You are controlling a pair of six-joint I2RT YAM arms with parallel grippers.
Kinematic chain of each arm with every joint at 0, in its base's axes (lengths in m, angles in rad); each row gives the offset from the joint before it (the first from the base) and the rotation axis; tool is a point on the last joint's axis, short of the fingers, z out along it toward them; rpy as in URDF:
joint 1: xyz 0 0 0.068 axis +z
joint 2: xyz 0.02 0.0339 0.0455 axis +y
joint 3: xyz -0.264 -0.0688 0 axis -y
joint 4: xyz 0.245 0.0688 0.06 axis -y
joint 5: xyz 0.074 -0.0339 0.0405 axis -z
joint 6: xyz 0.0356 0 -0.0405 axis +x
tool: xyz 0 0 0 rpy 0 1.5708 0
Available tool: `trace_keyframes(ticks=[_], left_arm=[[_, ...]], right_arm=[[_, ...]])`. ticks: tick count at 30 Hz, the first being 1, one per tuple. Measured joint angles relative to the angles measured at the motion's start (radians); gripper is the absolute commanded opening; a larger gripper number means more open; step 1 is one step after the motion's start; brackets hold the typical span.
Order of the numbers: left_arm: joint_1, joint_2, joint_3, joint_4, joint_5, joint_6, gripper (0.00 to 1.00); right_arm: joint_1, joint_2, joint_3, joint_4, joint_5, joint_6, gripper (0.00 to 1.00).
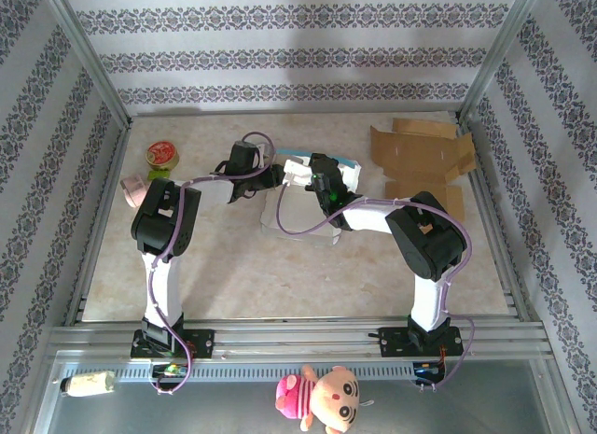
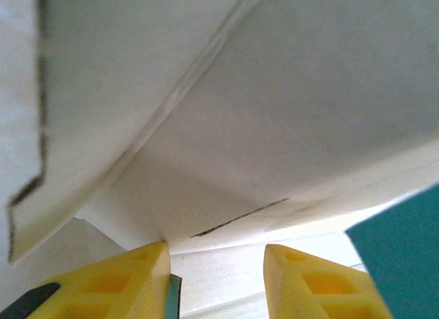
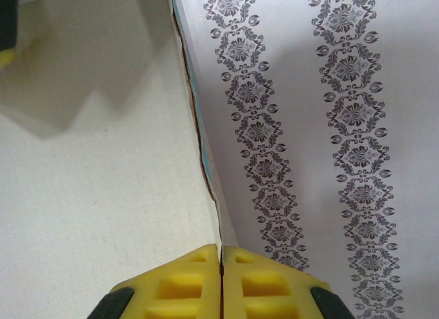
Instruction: Fold the paper box
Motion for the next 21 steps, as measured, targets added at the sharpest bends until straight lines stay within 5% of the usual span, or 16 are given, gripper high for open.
trace_keyframes(ticks=[12, 21], left_arm=[[0.035, -0.229, -0.099, -0.073, -0.064, 0.077, 0.53], [0.118, -0.259, 0.101, -0.305, -0.058, 0.307, 0.54]], right_arm=[[0.001, 0.000, 0.001, -0.008, -0.005, 0.000, 0.08], [0.001, 0.000, 0.001, -0.008, -0.005, 0.000, 0.08]])
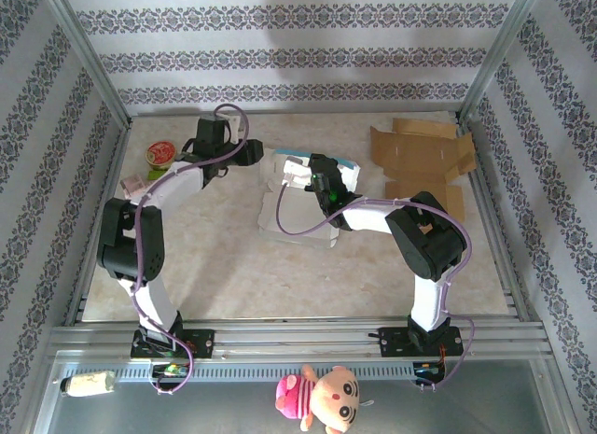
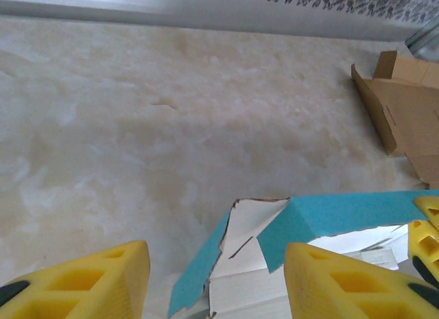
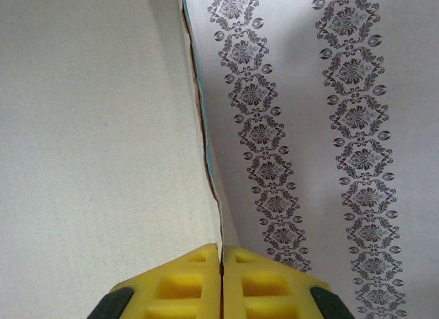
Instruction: Fold the paper box
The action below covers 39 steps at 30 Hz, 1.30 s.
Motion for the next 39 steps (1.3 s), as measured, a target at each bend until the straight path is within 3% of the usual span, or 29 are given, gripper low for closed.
trace_keyframes(ticks=[6, 9, 15, 20, 23, 26, 27, 31, 35, 39], left_arm=[[0.005, 0.116, 0.138, -0.136, 0.102, 0.094, 0.56], [0.005, 0.157, 0.167, -0.170, 0.113, 0.109, 0.52], [0.005, 0.224, 0.209, -0.192, 0.140, 0.129, 0.16], [0.006, 0.235, 0.209, -0.190, 0.147, 0.154, 0.03], [0.006, 0.234, 0.188, -0.141, 0.154, 0.208, 0.00], [0.006, 0.233, 0.142, -0.056, 0.167, 0.277, 0.00], [0.006, 0.233, 0.132, -0.034, 0.172, 0.303, 0.00], [0.006, 0.233, 0.123, 0.002, 0.194, 0.400, 0.00], [0.006, 0.233, 0.120, 0.023, 0.229, 0.476, 0.00], [0.006, 0.232, 0.100, 0.052, 0.267, 0.524, 0.00]], right_arm=[[0.000, 0.000, 0.000, 0.000, 0.000, 0.000, 0.08], [0.000, 0.000, 0.000, 0.000, 0.000, 0.000, 0.08], [0.006, 0.000, 0.000, -0.002, 0.000, 0.000, 0.09], [0.023, 0.000, 0.000, -0.009, 0.008, 0.000, 0.24], [0.052, -0.012, 0.000, -0.049, 0.026, 0.017, 0.40], [0.086, -0.072, 0.020, -0.226, 0.014, 0.114, 0.59], [0.090, -0.100, 0.043, -0.314, -0.011, 0.164, 0.66], [0.048, -0.235, 0.204, -0.675, -0.242, 0.452, 0.80], [-0.095, -0.278, 0.433, -0.932, -0.545, 0.744, 0.80], [-0.239, -0.180, 0.665, -1.115, -0.838, 0.972, 0.76]])
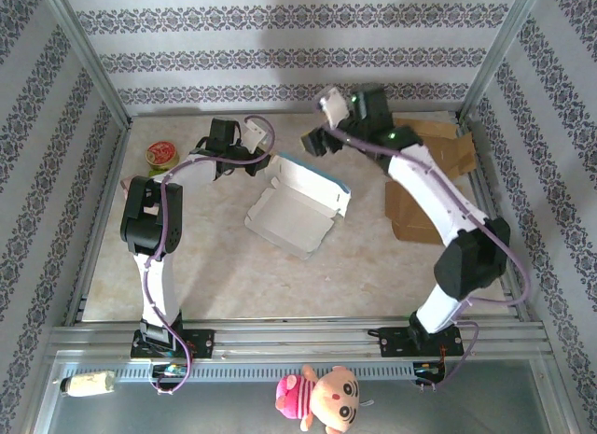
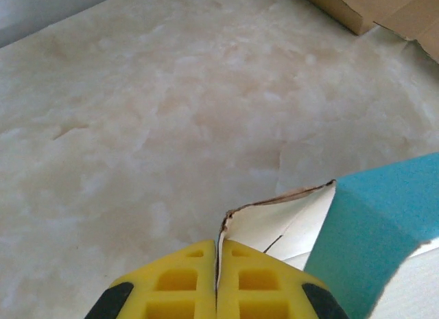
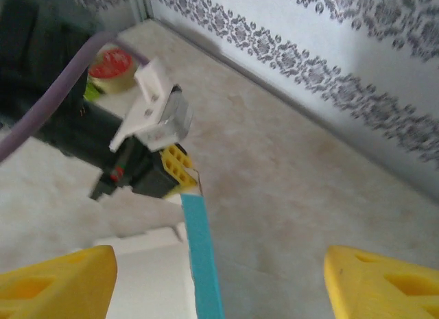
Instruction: Fold the paper box
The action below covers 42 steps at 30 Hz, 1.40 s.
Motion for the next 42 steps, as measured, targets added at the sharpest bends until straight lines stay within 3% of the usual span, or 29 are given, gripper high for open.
trace_keyframes(ticks=[4, 9, 19, 32, 42], left_arm=[[0.000, -0.010, -0.030, 0.026, 0.024, 0.021, 0.00], [0.000, -0.024, -0.048, 0.037, 0.033, 0.035, 0.00], [0.000, -0.027, -0.048, 0.038, 0.034, 0.039, 0.00], [0.000, -0.036, -0.053, 0.038, 0.037, 0.020, 0.00], [0.000, -0.095, -0.085, 0.076, 0.040, -0.170, 0.00]], right_arm=[[-0.064, 0.138, 0.055, -0.108, -0.199, 0.128, 0.72], [-0.066, 0.286, 0.054, -0.246, -0.336, 0.162, 0.71], [-0.047, 0.323, 0.053, -0.343, -0.380, 0.158, 0.53], [0.000, 0.302, 0.039, -0.338, -0.212, 0.105, 0.34], [0.068, 0.219, -0.008, -0.261, 0.028, 0.076, 0.31]])
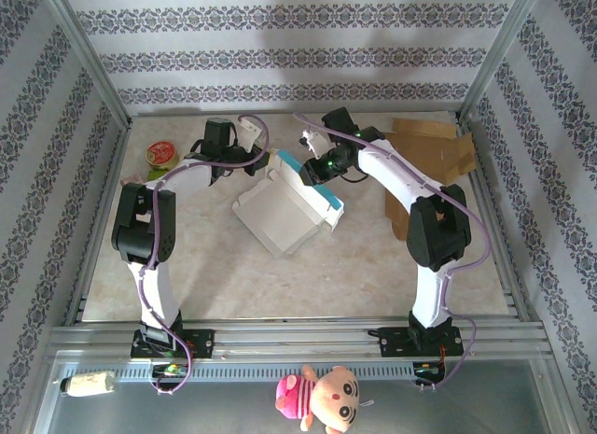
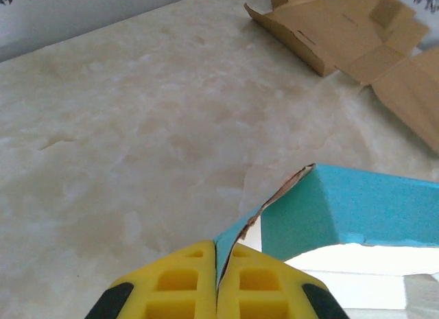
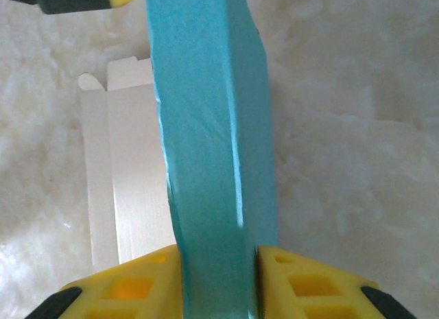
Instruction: Fold the paper box
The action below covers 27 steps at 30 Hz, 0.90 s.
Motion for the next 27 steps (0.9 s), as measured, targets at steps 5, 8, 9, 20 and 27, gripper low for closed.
trace_keyframes(ticks=[5, 8, 9, 20, 27], left_arm=[[0.000, 0.000, 0.001, 0.000, 0.005, -0.142, 0.03], [0.000, 0.001, 0.010, -0.001, 0.007, -0.208, 0.04], [0.000, 0.002, 0.015, -0.004, 0.007, -0.228, 0.04], [-0.014, 0.023, 0.008, 0.007, -0.008, -0.365, 0.13], [-0.021, -0.010, -0.172, 0.140, -0.003, -0.428, 0.18]], right_arm=[[0.002, -0.006, -0.011, 0.041, 0.049, -0.003, 0.31], [0.009, -0.006, -0.014, 0.058, 0.068, -0.005, 0.30], [0.015, -0.006, -0.016, 0.066, 0.080, -0.006, 0.30], [0.041, -0.017, -0.047, 0.110, 0.185, -0.032, 0.30], [0.069, -0.017, -0.075, 0.097, 0.231, -0.108, 0.30]])
